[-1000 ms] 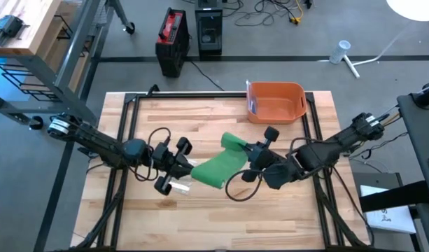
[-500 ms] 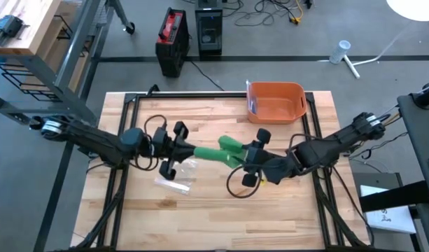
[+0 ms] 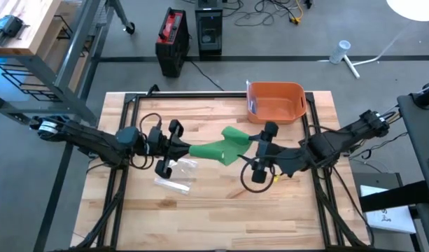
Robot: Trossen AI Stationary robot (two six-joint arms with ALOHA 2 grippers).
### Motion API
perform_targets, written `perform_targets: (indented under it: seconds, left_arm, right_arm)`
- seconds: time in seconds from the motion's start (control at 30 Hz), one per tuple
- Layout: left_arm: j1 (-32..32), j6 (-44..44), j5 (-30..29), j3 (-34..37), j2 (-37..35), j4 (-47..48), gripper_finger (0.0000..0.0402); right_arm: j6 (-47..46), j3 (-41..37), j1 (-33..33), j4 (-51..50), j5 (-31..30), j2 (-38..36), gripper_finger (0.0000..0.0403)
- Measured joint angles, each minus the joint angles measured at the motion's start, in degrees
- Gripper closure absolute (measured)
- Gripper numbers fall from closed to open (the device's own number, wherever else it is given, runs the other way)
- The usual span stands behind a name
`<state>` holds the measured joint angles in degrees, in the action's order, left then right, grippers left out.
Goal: Roll bandage
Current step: Roll the green bandage
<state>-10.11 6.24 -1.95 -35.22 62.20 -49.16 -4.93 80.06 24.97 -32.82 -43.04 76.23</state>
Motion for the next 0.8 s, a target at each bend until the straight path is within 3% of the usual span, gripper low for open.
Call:
perform_targets:
  seconds: [0.27,0.4,0.47,0.7,0.8]
  left_arm:
    - [0.0,-4.0,4.0,0.0,-1.0,1.0,0.0401]
    - [0.0,-6.8,4.2,0.0,-1.4,5.3,0.0401]
    - [0.0,-8.6,4.2,0.0,-1.9,8.7,0.0401]
    - [-0.1,-8.7,4.6,0.0,-0.8,14.9,0.0401]
    - [-0.1,-8.1,4.6,0.0,-0.3,15.1,0.0401]
  right_arm:
    - [-16.1,-1.3,-0.7,0.7,1.3,2.5,0.0139]
    - [-23.8,-1.2,-2.5,1.0,13.7,2.2,0.0128]
    - [-27.3,-1.2,-3.4,0.9,16.6,2.4,0.0123]
    - [-35.2,-1.2,-11.0,-1.8,13.0,1.0,0.0112]
    - [-32.8,-1.2,-14.4,-1.5,16.6,0.4,0.0115]
